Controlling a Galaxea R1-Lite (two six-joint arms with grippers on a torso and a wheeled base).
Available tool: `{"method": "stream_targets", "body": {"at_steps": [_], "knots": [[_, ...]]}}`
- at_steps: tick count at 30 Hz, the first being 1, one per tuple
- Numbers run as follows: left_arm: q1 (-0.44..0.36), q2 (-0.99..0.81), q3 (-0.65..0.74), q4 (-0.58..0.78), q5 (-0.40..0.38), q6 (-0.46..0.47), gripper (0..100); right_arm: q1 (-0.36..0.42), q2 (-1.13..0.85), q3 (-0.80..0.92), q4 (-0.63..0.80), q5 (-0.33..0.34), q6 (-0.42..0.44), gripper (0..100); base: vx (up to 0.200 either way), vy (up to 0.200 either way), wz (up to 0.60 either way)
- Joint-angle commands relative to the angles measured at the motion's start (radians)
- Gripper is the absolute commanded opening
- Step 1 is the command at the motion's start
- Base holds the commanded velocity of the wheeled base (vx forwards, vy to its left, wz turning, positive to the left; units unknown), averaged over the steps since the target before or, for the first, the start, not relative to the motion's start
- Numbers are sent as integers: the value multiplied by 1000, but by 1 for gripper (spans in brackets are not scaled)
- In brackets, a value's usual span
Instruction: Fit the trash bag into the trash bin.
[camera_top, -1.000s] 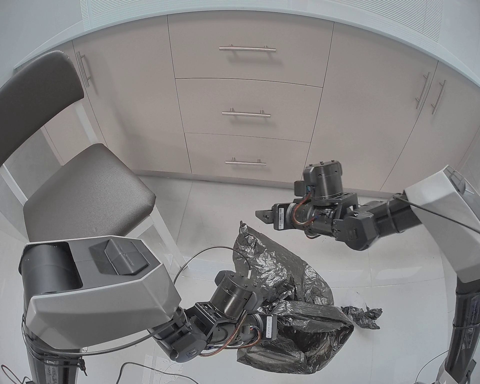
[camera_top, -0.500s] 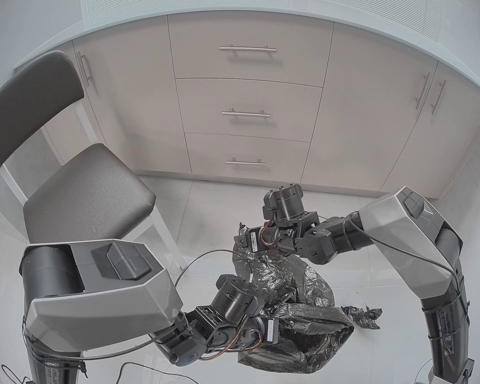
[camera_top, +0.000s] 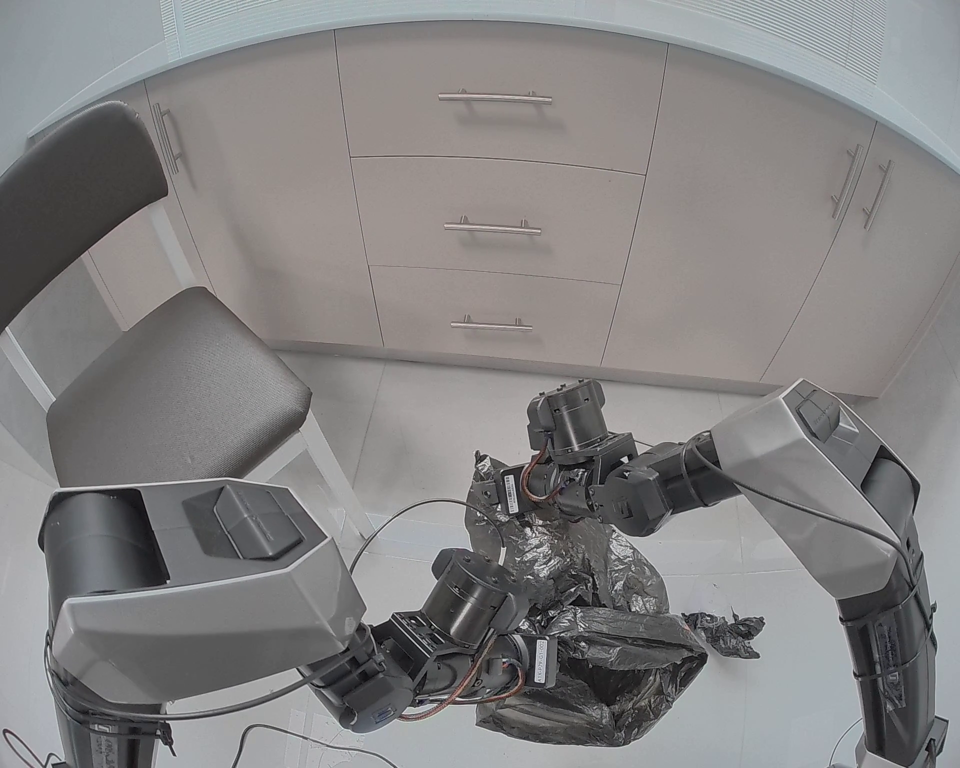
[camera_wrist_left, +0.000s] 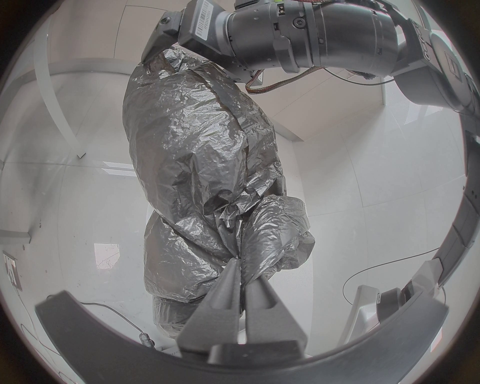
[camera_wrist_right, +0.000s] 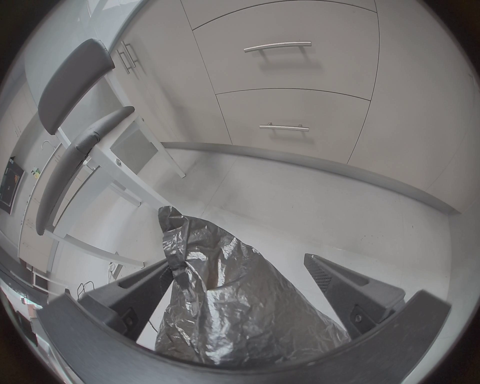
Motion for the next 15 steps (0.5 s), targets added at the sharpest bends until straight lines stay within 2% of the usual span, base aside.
{"method": "stream_targets", "body": {"at_steps": [1, 6, 7, 15], "knots": [[1, 1, 0, 0, 0, 0, 0, 0, -3, 16, -2, -1, 2, 100, 0, 0, 0], [1, 1, 1, 0, 0, 0, 0, -5, -10, 51, -3, -4, 3, 100, 0, 0, 0], [1, 1, 0, 0, 0, 0, 0, -8, -11, 59, -6, -4, 3, 0, 0, 0, 0], [1, 3, 1, 0, 0, 0, 0, -8, -33, 97, -14, -4, 8, 0, 0, 0, 0]]}}
